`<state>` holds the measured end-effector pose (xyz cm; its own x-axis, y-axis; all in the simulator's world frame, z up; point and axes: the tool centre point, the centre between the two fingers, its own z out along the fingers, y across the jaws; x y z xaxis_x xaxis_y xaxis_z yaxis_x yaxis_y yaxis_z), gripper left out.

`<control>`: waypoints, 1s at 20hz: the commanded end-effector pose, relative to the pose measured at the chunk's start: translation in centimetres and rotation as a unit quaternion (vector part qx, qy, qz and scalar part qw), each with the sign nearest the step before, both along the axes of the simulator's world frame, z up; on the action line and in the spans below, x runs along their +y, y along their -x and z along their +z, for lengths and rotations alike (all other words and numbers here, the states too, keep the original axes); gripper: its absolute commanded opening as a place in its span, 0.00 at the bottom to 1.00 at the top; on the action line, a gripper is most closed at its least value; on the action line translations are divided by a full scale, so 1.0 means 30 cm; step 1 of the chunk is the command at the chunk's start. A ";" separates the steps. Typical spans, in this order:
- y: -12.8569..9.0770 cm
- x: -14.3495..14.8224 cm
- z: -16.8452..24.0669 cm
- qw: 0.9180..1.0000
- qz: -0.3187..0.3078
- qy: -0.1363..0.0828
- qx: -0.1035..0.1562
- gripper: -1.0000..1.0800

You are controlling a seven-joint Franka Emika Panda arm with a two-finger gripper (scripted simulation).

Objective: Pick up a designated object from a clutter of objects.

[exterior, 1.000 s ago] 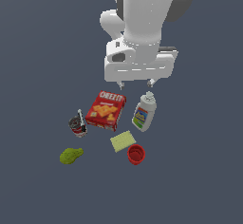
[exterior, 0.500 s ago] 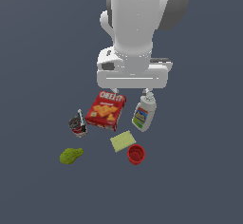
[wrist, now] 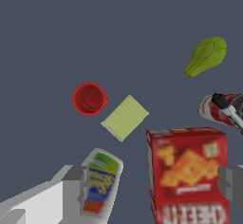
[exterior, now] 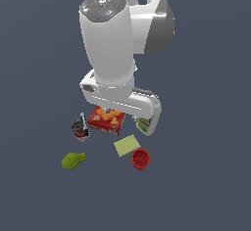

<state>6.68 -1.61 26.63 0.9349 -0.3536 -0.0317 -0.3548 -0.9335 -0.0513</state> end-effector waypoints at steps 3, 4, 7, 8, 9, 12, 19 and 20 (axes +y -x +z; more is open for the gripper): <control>-0.072 -0.100 -0.079 0.996 -0.089 -0.003 0.004 0.96; -0.087 -0.123 -0.097 0.994 -0.108 -0.003 0.005 0.96; -0.128 -0.193 -0.154 0.986 -0.166 -0.002 0.008 0.96; -0.140 -0.217 -0.174 0.983 -0.185 -0.002 0.008 0.96; -0.152 -0.241 -0.193 0.979 -0.204 -0.001 0.009 0.96; -0.185 -0.313 -0.254 0.966 -0.259 0.001 0.011 0.96; -0.240 -0.484 -0.402 0.924 -0.381 0.011 0.013 0.96; -0.245 -0.506 -0.421 0.918 -0.396 0.013 0.013 0.96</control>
<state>13.75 -15.73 14.92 0.4310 -0.9016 -0.0372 -0.9024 -0.4306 -0.0181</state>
